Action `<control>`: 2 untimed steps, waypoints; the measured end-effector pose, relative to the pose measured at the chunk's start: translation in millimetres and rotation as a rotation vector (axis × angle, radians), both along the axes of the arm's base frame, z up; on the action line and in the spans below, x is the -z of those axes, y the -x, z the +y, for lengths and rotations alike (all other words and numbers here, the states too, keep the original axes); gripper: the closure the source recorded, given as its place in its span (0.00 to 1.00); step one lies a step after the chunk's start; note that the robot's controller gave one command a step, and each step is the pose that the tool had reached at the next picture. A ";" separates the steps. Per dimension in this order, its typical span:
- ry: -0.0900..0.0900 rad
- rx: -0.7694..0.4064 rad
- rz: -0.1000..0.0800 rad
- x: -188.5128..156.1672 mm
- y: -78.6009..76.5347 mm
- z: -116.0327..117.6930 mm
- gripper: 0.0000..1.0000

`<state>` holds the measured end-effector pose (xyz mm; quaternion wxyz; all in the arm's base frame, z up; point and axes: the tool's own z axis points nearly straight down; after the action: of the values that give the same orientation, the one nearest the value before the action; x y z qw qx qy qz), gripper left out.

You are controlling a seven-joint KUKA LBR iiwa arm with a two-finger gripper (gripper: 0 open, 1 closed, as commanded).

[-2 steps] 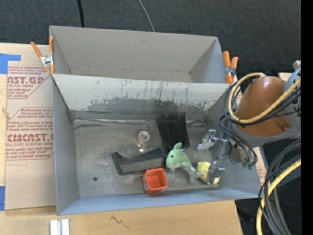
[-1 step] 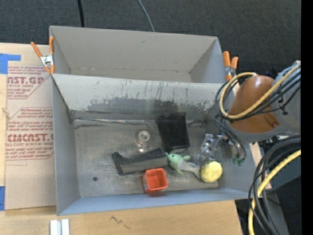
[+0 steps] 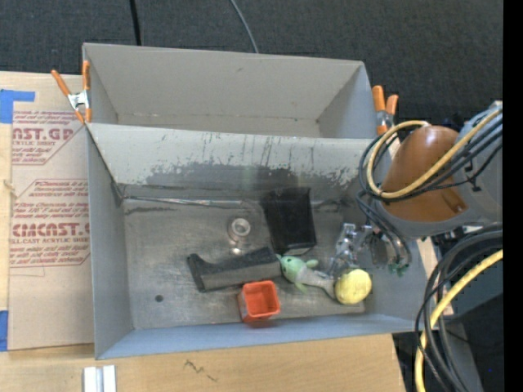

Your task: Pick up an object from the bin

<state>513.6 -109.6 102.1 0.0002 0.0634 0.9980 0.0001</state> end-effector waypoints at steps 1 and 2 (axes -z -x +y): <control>0.000 -0.023 0.002 -23.5 12.5 10.2 1.00; -0.001 -0.029 0.002 -29.8 13.4 11.6 1.00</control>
Offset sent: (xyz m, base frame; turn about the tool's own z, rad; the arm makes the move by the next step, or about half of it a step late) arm 0.0067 -0.0176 0.0392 -0.0398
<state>500.3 -98.0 132.0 -0.0007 0.0488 0.9988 0.0004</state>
